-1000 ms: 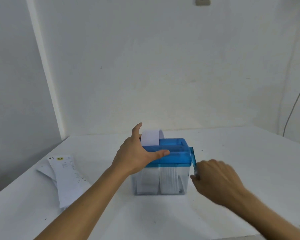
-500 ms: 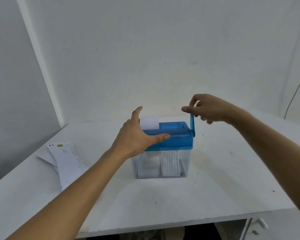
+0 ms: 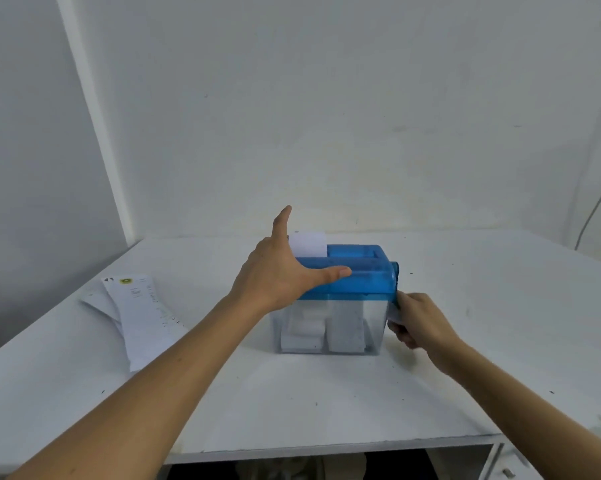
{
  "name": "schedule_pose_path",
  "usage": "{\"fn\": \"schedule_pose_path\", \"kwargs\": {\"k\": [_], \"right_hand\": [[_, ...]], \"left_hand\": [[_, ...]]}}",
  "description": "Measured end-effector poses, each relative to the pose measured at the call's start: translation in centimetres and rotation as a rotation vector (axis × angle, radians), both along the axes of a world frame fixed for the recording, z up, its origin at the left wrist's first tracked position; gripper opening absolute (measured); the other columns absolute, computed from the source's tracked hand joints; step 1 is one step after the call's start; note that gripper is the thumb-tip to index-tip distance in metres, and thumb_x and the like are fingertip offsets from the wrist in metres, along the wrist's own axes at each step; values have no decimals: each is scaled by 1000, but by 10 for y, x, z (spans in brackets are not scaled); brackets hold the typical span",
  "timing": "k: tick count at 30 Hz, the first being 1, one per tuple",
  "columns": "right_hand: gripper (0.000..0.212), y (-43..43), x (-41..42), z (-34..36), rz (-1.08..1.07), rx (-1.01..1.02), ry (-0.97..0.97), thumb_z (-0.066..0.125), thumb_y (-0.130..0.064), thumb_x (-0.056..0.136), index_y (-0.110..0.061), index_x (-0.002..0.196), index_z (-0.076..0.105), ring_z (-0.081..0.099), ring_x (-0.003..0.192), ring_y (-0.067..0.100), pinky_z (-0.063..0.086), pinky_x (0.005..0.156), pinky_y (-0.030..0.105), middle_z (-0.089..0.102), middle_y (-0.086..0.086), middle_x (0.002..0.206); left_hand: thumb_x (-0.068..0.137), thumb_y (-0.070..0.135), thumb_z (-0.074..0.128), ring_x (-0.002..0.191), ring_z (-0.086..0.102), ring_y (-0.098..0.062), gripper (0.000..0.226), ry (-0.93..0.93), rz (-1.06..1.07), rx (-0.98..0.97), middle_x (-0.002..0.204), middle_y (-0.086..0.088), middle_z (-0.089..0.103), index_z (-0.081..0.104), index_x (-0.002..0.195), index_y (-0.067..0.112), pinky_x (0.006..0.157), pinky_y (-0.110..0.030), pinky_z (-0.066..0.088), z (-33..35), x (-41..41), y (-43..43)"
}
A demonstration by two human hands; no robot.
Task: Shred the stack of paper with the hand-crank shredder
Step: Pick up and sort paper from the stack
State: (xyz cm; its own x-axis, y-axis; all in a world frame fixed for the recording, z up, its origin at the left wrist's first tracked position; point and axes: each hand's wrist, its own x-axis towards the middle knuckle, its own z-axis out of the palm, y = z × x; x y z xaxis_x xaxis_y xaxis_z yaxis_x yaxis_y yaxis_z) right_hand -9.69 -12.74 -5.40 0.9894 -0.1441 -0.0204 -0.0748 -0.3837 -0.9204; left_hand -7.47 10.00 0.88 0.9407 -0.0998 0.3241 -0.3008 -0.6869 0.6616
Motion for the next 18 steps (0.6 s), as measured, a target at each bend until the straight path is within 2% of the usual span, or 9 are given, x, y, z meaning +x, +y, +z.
{"fn": "schedule_pose_path", "kwargs": {"k": [4,6,9,10,15,18], "right_hand": [[38,-7,-43,22,62,-22,-140,46,-24,102,-7,69,53,42,48,12,33,46,21,55,5,57],[39,-19,-58,44,196,-51,-191,53,-29,101,-3,72,58,46,53,15,35,50,26,58,4,60],[38,-37,-60,77,409,-353,-260,59,-35,98,-8,71,62,49,53,13,38,49,25,60,3,61],[39,-40,-55,85,427,-387,-286,60,-38,96,-9,71,63,50,53,14,39,49,25,60,5,61],[50,-39,-8,96,354,-111,-405,57,-46,93,4,84,58,49,58,19,39,48,27,58,6,68],[29,-30,19,88,232,90,-462,61,-36,97,-8,97,56,52,60,16,42,48,25,62,0,80]], "left_hand": [[28,102,59,131,51,-23,151,9,5,6,150,1,47,-1,155,48,104,-47,51,0,0,1],[26,104,58,130,51,-23,152,12,4,9,149,2,48,-1,155,49,103,-48,52,0,1,1],[33,99,64,132,49,-22,148,6,-9,25,152,3,45,2,157,46,104,-47,51,0,2,2],[38,95,68,133,48,-22,144,3,-17,33,152,3,45,4,157,45,104,-47,50,1,2,2],[41,92,72,133,48,-21,139,-1,-30,28,151,3,46,11,157,44,105,-46,50,0,3,4],[44,91,71,129,49,-21,135,-12,-36,24,149,5,46,14,156,42,102,-45,52,-1,3,4]]}}
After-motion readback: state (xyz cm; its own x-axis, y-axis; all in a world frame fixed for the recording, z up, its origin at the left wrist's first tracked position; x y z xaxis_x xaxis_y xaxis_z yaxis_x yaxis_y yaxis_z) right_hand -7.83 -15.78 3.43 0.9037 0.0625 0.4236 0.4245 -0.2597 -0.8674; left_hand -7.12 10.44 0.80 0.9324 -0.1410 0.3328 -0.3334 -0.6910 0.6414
